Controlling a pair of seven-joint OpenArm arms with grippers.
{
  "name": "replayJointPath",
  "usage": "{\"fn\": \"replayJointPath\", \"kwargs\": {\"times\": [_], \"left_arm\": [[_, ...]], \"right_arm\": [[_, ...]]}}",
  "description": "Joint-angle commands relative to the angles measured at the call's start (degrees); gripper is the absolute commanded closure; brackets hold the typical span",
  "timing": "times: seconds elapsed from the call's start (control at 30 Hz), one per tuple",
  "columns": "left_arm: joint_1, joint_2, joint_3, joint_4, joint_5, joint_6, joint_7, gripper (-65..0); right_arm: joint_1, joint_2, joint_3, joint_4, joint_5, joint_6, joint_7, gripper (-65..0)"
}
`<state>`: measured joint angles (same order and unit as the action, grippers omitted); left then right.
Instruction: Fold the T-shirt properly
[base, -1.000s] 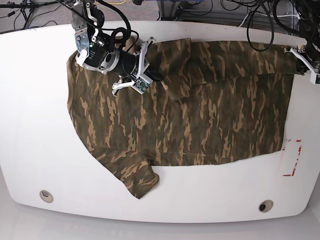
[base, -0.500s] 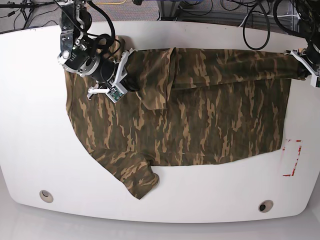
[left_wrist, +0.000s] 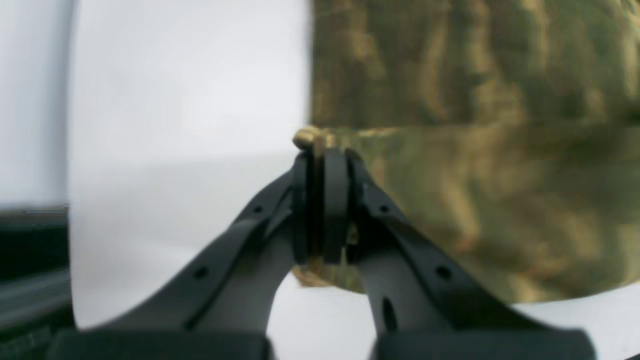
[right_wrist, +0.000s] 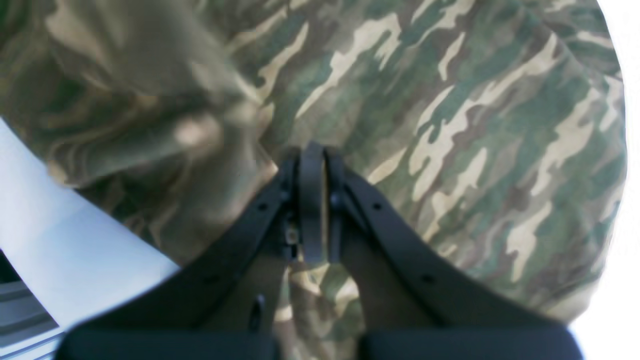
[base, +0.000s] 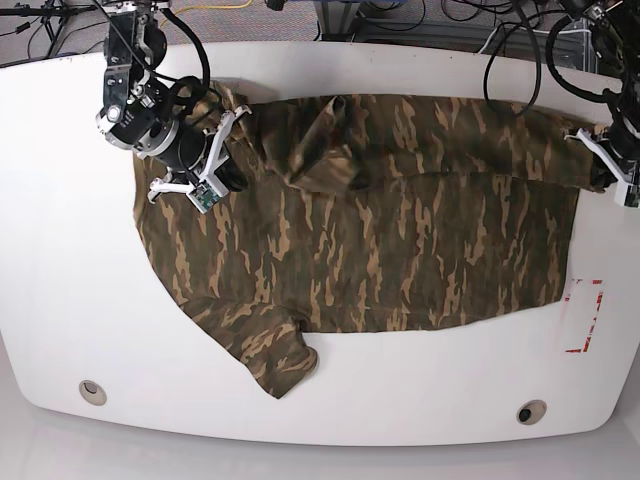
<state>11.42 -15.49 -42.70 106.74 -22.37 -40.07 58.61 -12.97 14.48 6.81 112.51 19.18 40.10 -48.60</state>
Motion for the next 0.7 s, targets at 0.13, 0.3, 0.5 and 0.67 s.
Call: {"fn": "replayJointPath", "kwargs": {"times": [0.13, 0.3, 0.5, 0.67], "left_arm": [[-5.1, -2.1, 3.9, -4.0, 2.1, 0.1, -1.6, -2.1], [-8.7, -2.1, 6.1, -8.4, 5.8, 0.1, -1.7, -2.1], [-10.1, -2.1, 6.7, -10.8, 6.7, 0.1, -1.7, -2.1], [-10.2, -2.1, 6.8, -11.2, 6.8, 0.1, -2.4, -2.1]], "right_arm": [[2.5, 1.4, 0.2, -2.0, 0.6, -0.1, 1.3, -0.2], [4.4, 1.5, 0.0, -4.0, 1.1, -0.1, 1.1, -0.5], [2.8, -0.8, -2.6, 1.4, 1.0, -0.1, -1.9, -18.4], [1.0, -4.1, -5.5, 3.8, 0.7, -0.1, -2.6, -44.4]]}}
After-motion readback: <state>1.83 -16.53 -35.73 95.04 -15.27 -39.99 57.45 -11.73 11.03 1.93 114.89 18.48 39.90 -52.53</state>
